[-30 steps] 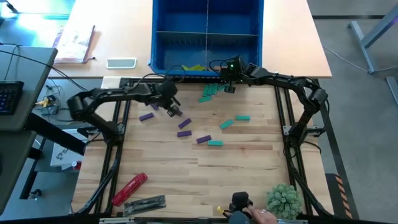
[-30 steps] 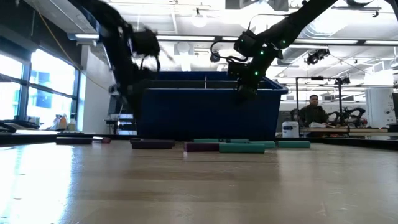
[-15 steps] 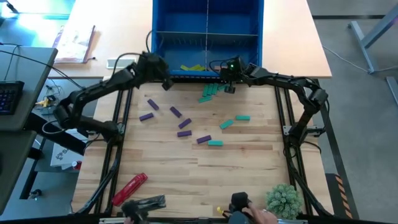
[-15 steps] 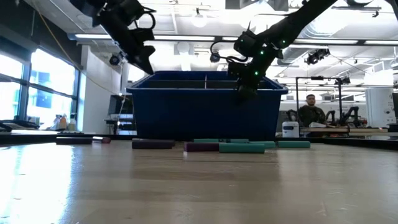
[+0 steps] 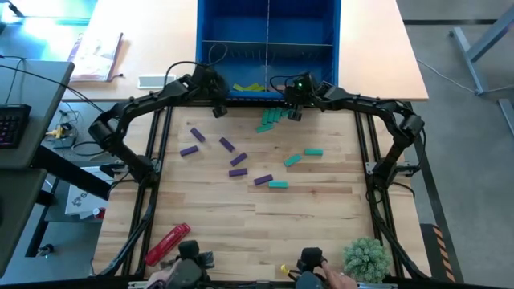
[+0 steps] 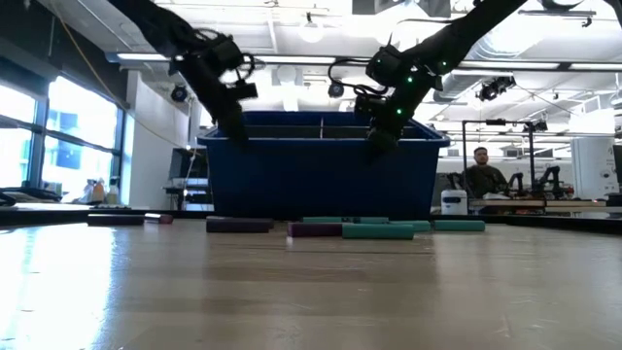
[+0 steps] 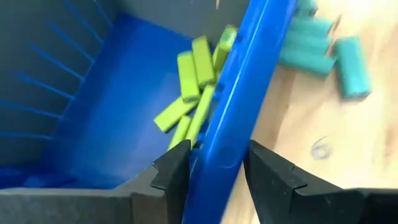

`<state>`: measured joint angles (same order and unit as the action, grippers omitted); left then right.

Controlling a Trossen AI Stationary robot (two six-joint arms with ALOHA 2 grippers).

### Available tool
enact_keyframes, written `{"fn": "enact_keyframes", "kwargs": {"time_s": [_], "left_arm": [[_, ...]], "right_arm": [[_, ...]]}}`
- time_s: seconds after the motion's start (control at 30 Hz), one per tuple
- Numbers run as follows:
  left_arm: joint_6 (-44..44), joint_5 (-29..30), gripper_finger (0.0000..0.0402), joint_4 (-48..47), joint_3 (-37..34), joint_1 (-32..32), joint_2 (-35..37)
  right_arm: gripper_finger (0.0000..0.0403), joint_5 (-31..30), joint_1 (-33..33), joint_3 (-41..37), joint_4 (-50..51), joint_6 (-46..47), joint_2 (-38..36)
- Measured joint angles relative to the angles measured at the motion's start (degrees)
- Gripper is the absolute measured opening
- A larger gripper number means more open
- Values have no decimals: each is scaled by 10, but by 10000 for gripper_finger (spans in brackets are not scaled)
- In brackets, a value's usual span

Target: Sort blocks

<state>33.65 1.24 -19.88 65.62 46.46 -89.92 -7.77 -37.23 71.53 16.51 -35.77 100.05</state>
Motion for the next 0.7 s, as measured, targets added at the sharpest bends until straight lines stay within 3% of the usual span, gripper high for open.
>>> {"fn": "enact_keyframes", "kwargs": {"time_s": [0.37,0.7], "left_arm": [[31,-1,125,-20,0,0,-6],[31,5,124,-31,-1,-7,-7]], "right_arm": [[177,-9,6,0,10,-10,-8],[179,-74,38,0,69,-35,-45]]}}
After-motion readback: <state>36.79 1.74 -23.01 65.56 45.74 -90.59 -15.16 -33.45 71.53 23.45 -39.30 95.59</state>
